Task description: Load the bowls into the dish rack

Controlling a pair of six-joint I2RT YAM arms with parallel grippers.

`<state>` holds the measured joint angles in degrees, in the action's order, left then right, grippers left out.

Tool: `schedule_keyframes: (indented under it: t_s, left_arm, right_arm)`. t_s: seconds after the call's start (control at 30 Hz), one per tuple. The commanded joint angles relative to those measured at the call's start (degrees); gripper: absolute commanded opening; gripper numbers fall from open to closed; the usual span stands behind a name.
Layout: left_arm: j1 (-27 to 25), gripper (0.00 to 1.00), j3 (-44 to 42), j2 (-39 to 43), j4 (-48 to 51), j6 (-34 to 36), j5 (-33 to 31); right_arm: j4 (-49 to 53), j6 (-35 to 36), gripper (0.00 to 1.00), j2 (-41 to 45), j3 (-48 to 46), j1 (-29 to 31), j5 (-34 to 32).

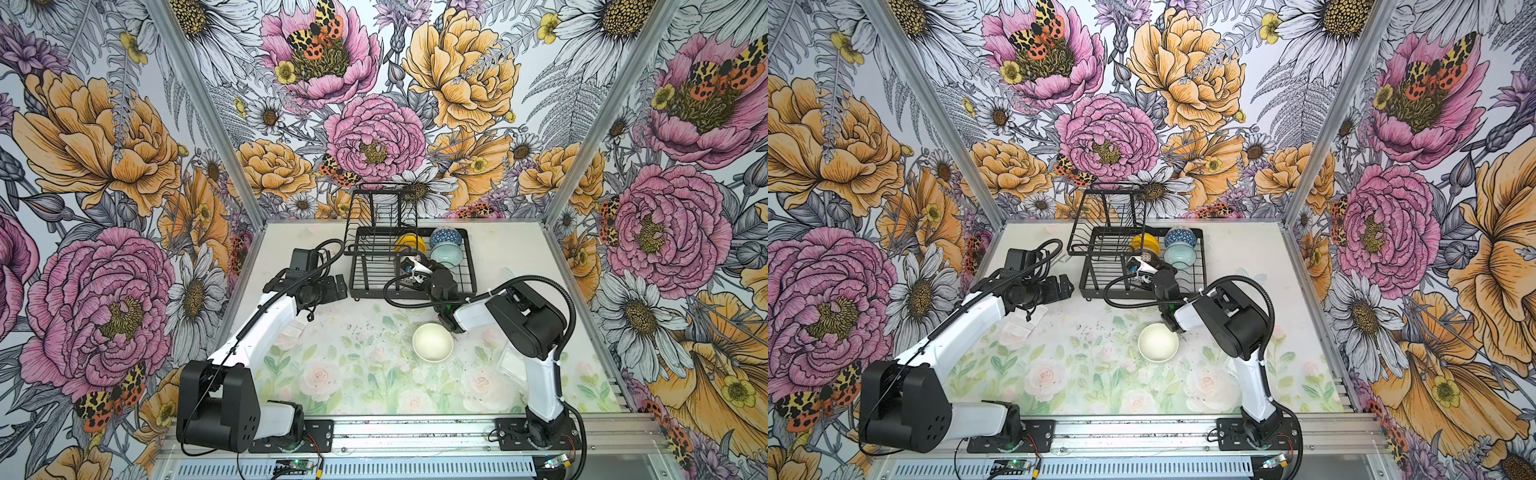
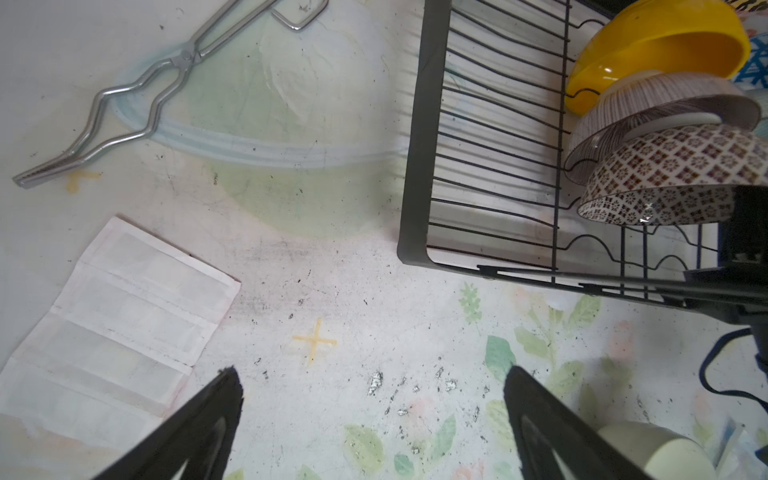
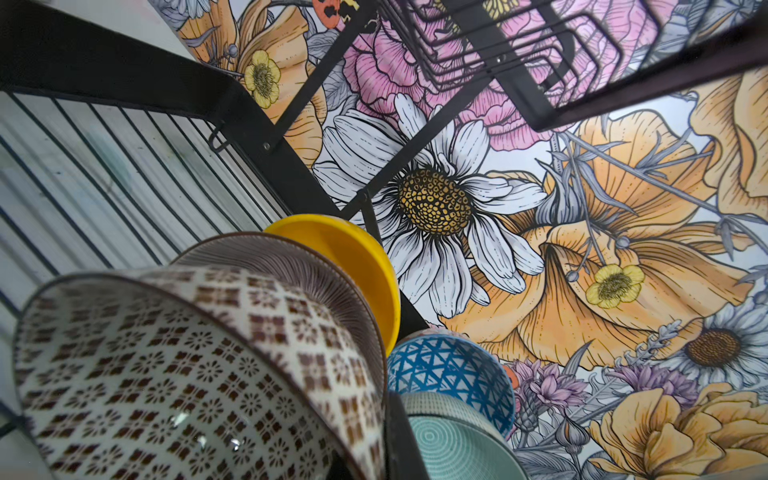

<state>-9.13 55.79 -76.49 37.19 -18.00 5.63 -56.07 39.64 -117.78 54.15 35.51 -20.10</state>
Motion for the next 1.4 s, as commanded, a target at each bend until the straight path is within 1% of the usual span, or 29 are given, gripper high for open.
schedule_keyframes:
  t_s: [0.0,0.2,0.4,0.53,0.67,0.77,0.97,1.23,1.3,1.37]
  left_arm:
    - [-0.1,0.99,-0.7,0.9,-1.2,0.0,0.0]
    - [0.0,0.99,-0.8,1.2,-1.2,0.0,-0.1]
    - [0.0,0.99,-0.6,1.2,-1.2,0.1,-0.1]
    - [0.0,0.99,-0.3,0.9,-1.2,0.1,0.1]
    - [0.0,0.99,-0.2,0.6,-1.2,0.2,0.0]
    - [0.0,0.99,-0.1,0.5,-1.2,0.2,0.0]
    - [0.0,0.99,0.1,0.4,-1.3,0.2,0.1]
    - [0.0,0.99,-0.2,0.5,-1.3,0.3,0.2]
    - [0.0,0.99,-0.4,0.5,-1.4,0.1,0.2]
    - [0.0,0.99,-0.5,0.6,-1.4,0.1,0.2]
  right_arm:
    - [5.4,-1.9,0.00,1.5,-0.9,0.7,5.3]
    - [11.8,-3.0,0.00,2.9,0.4,0.4,7.4]
    - [18.4,-4.5,0.00,3.3,3.2,0.2,6.9]
    - [19.7,-4.7,0.00,3.5,3.8,0.2,6.4]
    - [19.8,-4.8,0.08,3.8,3.7,0.2,6.3]
    - [19.8,-5.0,0.09,3.9,3.7,0.2,6.0]
    - [19.8,-5.0,0.24,4.0,3.7,0.2,5.6]
    - [19.8,-5.2,0.26,4.4,3.5,0.2,4.8]
    - [19.8,-5.2,0.28,4.6,3.4,0.2,4.5]
    - [19.8,-5.2,0.33,4.8,3.2,0.1,4.4]
